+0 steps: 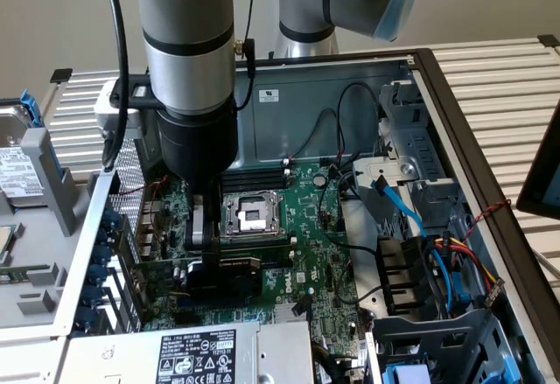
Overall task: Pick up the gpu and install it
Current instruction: 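Press down on the gpu until it lock into place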
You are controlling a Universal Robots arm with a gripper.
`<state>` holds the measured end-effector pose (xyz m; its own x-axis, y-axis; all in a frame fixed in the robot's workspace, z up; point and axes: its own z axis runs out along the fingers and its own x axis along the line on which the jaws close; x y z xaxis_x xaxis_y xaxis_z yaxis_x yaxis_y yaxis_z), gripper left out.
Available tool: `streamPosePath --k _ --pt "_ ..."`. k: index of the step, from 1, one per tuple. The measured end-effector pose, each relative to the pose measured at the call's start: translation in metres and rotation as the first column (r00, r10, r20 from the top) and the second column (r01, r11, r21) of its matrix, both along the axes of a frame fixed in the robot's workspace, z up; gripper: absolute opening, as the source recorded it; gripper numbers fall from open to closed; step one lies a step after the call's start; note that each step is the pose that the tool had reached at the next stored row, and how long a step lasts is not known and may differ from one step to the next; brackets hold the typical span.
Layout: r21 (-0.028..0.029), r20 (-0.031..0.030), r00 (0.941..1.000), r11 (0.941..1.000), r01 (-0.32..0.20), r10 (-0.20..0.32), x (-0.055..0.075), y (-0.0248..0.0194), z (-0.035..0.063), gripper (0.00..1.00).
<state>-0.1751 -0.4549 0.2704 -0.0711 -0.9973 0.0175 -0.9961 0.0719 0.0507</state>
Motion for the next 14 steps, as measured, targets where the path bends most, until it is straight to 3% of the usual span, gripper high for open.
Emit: streamPosePath --k 2,8,14 --pt "-0.0023 -0.0019 1.0000 1.0000 -0.001 0.001 -0.001 -0.0003 0.0103 0.11" --pt "-0.0024 -0.0024 1.0000 1.0000 -0.001 0.001 -0.003 -0.0003 0.0365 0.11" --pt "-0.0022 -0.0024 1.0000 1.0000 -0.001 0.001 -0.005 -0.0003 0.0387 0.11"
